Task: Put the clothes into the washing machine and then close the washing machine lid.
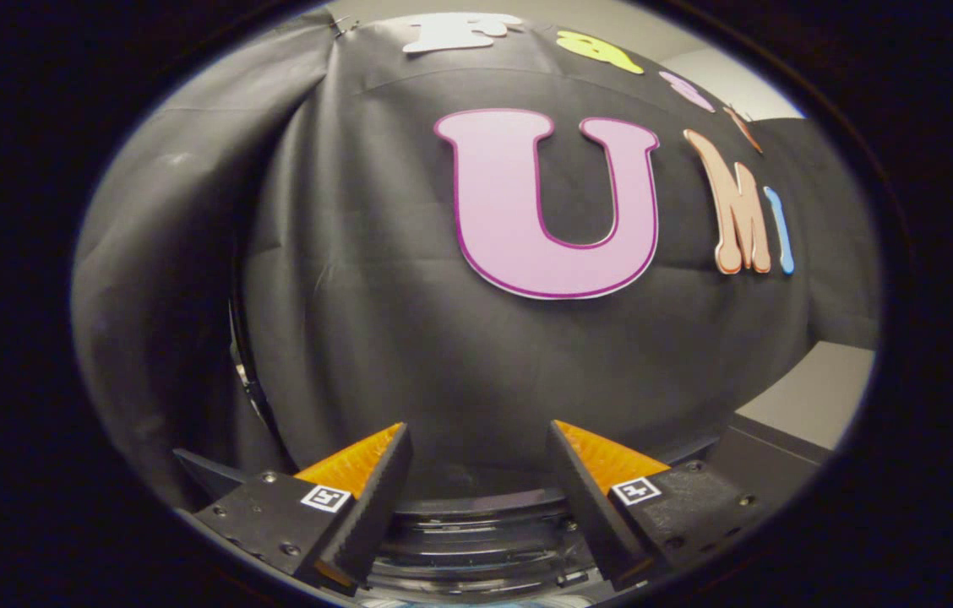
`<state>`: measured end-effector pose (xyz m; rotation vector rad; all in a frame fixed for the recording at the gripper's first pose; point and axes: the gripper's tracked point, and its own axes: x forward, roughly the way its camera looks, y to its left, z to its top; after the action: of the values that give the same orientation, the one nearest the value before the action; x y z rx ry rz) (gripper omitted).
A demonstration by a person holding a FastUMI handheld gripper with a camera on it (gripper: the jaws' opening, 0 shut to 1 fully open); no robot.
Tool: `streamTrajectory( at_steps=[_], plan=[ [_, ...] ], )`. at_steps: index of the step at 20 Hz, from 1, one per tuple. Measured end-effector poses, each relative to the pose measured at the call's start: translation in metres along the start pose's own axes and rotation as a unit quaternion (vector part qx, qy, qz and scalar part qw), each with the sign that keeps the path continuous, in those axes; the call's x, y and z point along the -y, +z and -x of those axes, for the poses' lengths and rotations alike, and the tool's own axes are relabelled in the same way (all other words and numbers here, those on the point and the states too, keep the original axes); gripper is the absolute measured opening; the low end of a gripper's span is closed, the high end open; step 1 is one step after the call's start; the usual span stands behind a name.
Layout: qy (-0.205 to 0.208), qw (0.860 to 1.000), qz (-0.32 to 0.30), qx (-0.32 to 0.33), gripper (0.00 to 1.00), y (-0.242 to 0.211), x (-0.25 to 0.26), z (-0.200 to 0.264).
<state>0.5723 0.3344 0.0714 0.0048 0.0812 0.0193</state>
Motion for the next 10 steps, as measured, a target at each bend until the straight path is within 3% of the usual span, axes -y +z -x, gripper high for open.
streamTrajectory(
  at_steps=[10],
  plan=[
    [0.0, 1.0, 0.001, 0.012, 0.97, -0.003, 0.006, 0.042]
  ],
)
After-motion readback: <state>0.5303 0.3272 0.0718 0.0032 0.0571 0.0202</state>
